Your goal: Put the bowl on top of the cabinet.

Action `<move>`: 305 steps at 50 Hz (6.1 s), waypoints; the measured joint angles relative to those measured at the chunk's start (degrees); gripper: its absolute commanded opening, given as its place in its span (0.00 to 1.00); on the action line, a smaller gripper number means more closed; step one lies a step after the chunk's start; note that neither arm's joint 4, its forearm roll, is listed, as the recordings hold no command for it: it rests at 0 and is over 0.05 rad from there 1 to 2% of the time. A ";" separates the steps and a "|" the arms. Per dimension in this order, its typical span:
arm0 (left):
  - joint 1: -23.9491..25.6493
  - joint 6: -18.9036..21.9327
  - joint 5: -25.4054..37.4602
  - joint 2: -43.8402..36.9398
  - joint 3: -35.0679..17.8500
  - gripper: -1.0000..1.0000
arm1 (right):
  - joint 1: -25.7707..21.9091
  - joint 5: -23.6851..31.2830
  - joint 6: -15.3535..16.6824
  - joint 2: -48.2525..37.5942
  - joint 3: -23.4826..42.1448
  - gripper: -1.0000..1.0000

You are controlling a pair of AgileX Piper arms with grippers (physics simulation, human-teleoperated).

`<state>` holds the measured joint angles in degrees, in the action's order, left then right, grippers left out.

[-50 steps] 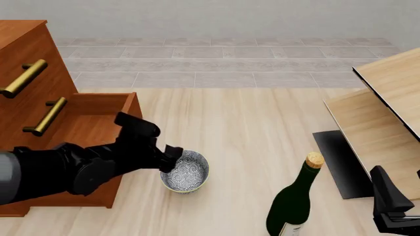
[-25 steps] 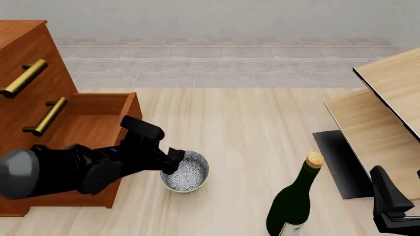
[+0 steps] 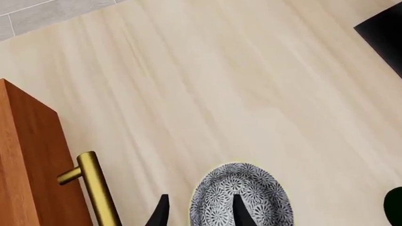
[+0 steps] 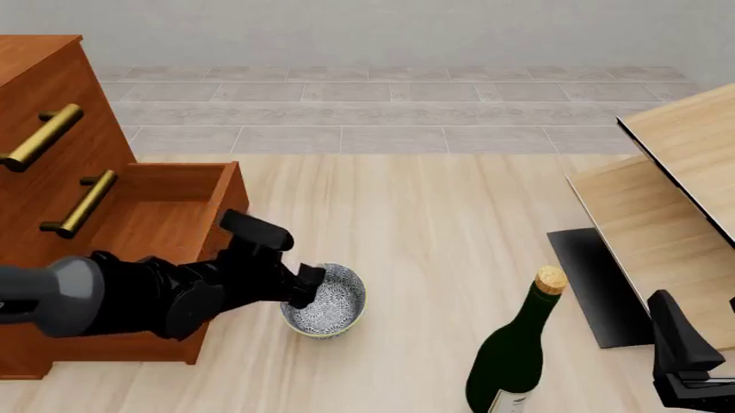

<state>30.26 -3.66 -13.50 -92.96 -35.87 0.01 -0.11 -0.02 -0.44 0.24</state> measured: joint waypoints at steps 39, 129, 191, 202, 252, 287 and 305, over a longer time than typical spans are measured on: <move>-0.97 1.15 -2.01 -4.29 -0.65 1.00 | 0.00 0.00 0.00 0.00 0.00 1.00; -1.70 4.38 -5.66 -4.04 1.37 0.00 | 0.00 0.00 0.00 0.00 0.00 1.00; -0.74 -1.71 18.17 31.67 -2.58 0.00 | 0.00 0.00 0.00 0.00 0.00 1.00; -5.01 -4.64 25.71 38.01 -8.53 0.00 | 0.00 0.00 0.00 0.00 0.00 1.00; -36.70 -7.82 40.45 44.26 -31.36 0.00 | 0.00 0.00 0.00 0.00 0.00 1.00; -54.56 -24.21 48.67 38.74 -40.63 0.00 | 0.00 0.00 0.00 0.00 0.00 1.00; -60.47 -29.99 50.43 36.19 -41.45 0.00 | 0.00 0.00 0.00 0.00 0.00 1.00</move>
<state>-30.20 -33.65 36.93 -56.76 -77.32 0.01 -0.11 -0.02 -0.44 0.24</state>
